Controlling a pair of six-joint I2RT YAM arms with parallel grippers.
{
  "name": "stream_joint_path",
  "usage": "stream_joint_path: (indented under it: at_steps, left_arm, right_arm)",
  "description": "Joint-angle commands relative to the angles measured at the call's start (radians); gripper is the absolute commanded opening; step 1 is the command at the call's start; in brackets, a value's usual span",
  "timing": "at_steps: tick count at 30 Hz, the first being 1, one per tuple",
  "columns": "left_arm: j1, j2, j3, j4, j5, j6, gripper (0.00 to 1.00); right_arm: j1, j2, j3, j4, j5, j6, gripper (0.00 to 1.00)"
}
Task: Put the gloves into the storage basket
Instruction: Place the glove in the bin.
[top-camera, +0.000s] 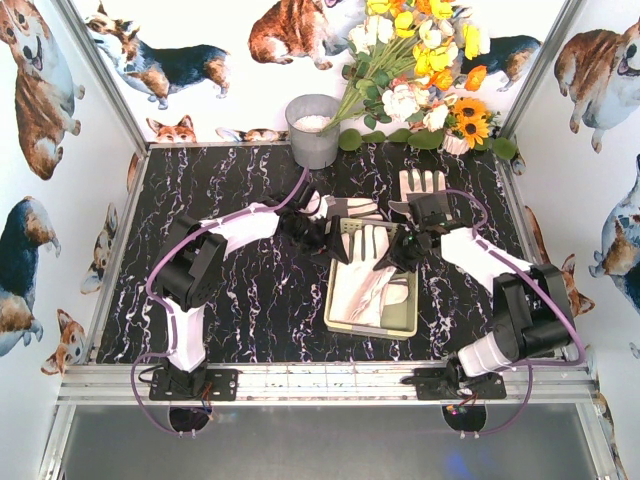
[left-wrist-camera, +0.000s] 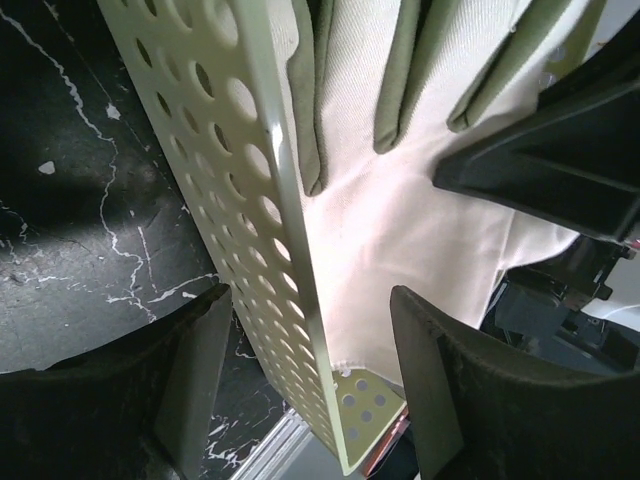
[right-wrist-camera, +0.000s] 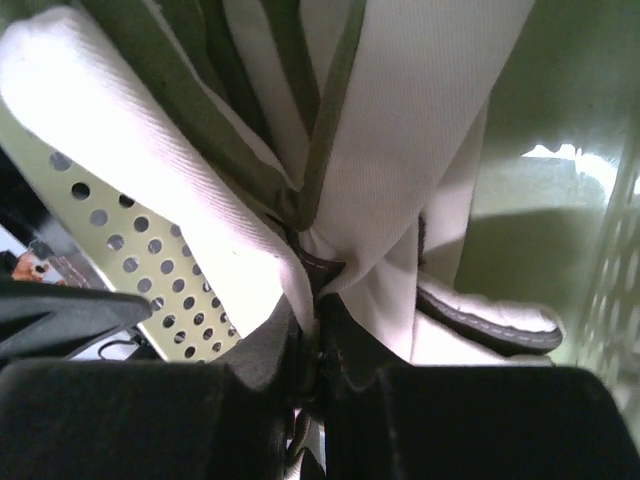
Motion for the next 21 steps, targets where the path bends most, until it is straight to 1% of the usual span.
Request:
stream_joint_path:
  at_steps: [1, 4, 5, 9, 12, 13, 17, 19, 21]
  left_arm:
    - [-0.011, -0.018, 0.006, 0.027, 0.043, 0.018, 0.59]
    - [-0.015, -0.012, 0.011, 0.029, 0.060, 0.019, 0.58]
    - [-0.016, -0.009, 0.015, 0.023, 0.062, 0.021, 0.58]
    - [-0.017, -0.014, 0.022, -0.020, 0.025, 0.037, 0.60]
    - [-0.015, -0.020, 0.034, -0.065, -0.016, 0.051, 0.61]
    - [-0.014, -0.020, 0.038, -0.075, -0.023, 0.055, 0.61]
    - [-0.011, -0.021, 0.056, -0.111, -0.053, 0.070, 0.64]
    - [-0.008, -0.025, 0.061, -0.122, -0.065, 0.076, 0.66]
    - [-0.002, -0.030, 0.061, -0.125, -0.061, 0.078, 0.67]
  right_arm:
    - [0.003, 0.032, 0.007, 0.094, 0.054, -0.009, 0.00]
    - [0.027, 0.052, 0.024, 0.080, 0.060, -0.048, 0.00]
    - [0.038, 0.054, 0.038, 0.052, 0.073, -0.066, 0.02]
    - [0.052, 0.014, 0.079, -0.053, 0.117, -0.128, 0.28]
    - [0.052, -0.030, 0.111, -0.132, 0.150, -0.170, 0.41]
    - [0.052, -0.044, 0.124, -0.158, 0.155, -0.182, 0.48]
    - [0.052, -0.100, 0.175, -0.262, 0.192, -0.226, 0.60]
    - [0.053, -0.130, 0.201, -0.315, 0.229, -0.248, 0.62]
    - [0.053, -0.156, 0.225, -0.357, 0.259, -0.266, 0.63]
